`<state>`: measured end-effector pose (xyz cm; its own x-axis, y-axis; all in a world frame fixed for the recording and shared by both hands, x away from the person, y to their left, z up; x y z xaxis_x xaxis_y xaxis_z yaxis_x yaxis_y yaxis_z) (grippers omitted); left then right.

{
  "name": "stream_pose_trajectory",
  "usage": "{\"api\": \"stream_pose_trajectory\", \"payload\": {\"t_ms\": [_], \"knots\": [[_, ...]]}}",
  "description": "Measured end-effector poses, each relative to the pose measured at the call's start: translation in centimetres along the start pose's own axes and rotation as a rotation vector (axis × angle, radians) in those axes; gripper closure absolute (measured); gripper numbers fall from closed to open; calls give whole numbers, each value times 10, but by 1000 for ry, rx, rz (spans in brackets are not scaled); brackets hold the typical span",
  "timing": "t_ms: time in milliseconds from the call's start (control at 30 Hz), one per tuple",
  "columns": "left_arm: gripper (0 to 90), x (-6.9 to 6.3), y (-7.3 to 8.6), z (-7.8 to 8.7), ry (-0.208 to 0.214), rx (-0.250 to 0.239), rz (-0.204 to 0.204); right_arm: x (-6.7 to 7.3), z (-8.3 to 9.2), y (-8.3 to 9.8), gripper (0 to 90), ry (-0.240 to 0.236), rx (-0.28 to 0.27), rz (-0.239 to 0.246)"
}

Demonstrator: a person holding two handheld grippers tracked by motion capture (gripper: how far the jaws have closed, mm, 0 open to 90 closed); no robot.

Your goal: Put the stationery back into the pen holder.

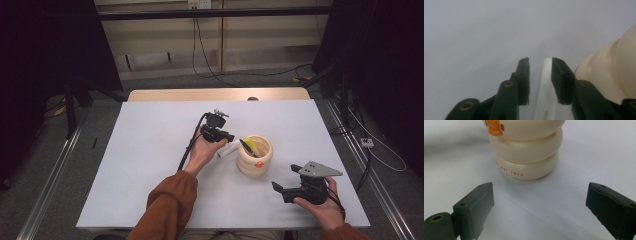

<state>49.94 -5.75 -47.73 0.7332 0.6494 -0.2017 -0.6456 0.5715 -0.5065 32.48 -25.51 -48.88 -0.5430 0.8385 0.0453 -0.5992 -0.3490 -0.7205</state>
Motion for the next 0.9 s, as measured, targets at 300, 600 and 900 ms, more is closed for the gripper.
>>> {"api": "stream_pose_trajectory", "payload": {"t_ms": [300, 600, 900], "knots": [[560, -8, -3, -13, 0, 91, -107, 0, 0, 0, 81, -1, 1, -3], [583, -10, 1, -26, -25, 157, -152, 0, 0, 0, 81, -2, 0, 0], [676, -11, 4, -32, -75, 189, -181, 0, 0, 0, 81, -2, 0, -1]]}}
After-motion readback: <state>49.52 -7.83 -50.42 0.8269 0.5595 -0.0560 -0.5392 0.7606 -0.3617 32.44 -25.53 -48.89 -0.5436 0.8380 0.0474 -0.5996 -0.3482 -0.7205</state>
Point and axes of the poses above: each handheld gripper's, and its own axes: z roughly backward along the jaws, y roughly out of its underside, x roughly to its left, the point moved 7 cm from there along -z, roughly forward along the jaws, and after that the axes turned 11 degrees about x, right-handed, at the moved point
